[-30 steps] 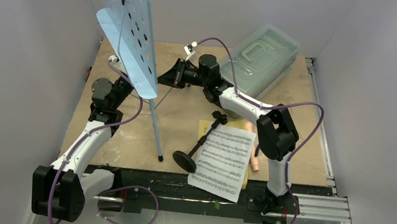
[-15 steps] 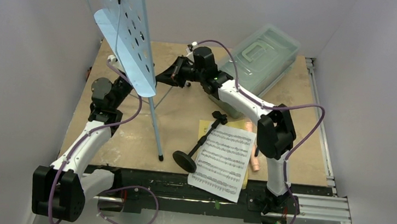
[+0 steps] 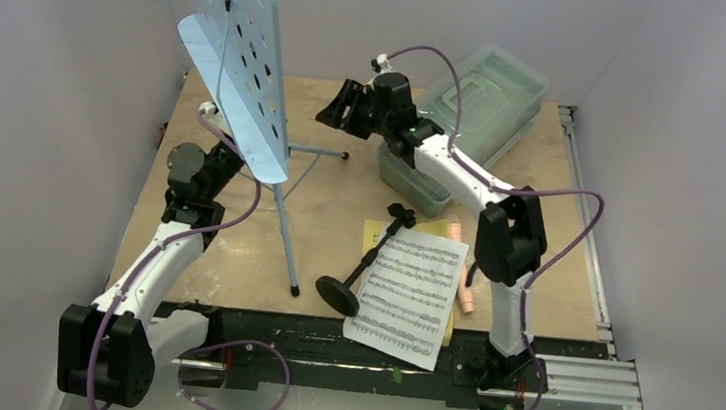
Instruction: Set up the instrument practice props
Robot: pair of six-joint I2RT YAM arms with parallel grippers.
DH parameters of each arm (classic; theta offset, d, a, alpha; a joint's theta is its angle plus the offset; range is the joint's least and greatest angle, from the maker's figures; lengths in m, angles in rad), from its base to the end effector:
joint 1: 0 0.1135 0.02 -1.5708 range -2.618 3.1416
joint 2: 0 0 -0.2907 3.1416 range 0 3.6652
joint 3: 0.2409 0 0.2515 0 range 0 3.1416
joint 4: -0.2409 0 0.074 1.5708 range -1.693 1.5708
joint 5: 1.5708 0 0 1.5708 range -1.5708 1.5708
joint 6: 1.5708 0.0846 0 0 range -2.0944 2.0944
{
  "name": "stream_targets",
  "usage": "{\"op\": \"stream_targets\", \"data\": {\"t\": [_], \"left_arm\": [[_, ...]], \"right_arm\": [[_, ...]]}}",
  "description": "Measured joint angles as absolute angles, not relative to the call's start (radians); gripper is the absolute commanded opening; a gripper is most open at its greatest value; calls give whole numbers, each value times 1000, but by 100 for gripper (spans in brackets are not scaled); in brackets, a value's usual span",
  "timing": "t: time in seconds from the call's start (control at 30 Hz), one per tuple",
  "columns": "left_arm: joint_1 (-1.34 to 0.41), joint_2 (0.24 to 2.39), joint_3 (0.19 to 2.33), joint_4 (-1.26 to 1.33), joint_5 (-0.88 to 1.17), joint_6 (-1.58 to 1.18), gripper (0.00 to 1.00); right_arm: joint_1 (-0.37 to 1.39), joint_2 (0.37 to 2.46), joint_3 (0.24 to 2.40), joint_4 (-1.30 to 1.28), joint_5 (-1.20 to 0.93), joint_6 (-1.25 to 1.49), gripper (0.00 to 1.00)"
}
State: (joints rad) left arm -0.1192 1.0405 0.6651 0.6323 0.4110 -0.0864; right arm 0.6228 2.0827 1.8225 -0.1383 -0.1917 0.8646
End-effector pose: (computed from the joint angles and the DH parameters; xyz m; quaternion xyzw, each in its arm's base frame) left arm 0.2628 -0.0655 0.3691 0.1714 0.5951 -0.2035 0.7583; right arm 0.4443 0.3389 0.3011 0.0475 0.8296 0.4315 0.3513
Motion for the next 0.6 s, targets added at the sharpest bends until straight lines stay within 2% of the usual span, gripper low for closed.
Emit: {"op": "stream_targets", "data": {"t": [0.07, 0.1, 0.27, 0.33, 0.43, 0.6], "left_arm": [[-119, 1040, 665, 632, 411, -86, 0], [-119, 1040, 665, 632, 412, -86, 0], [-119, 1040, 665, 633, 415, -87, 0], [-119, 1040, 665, 633, 416, -87, 0], [-119, 1040, 665, 633, 416, -86, 0], [-119, 1040, 665, 633, 416, -86, 0]], "right_arm": [[627, 2028, 1797, -89, -200, 723, 94], [631, 1979, 1749, -28, -213, 624, 98], [743, 1629, 1305, 328, -282, -70, 98], [829, 1566, 1200, 414, -310, -352, 97], [946, 1601, 1160, 482, -336, -721, 95], [987, 1728, 1139, 575, -290, -1092, 84]]}}
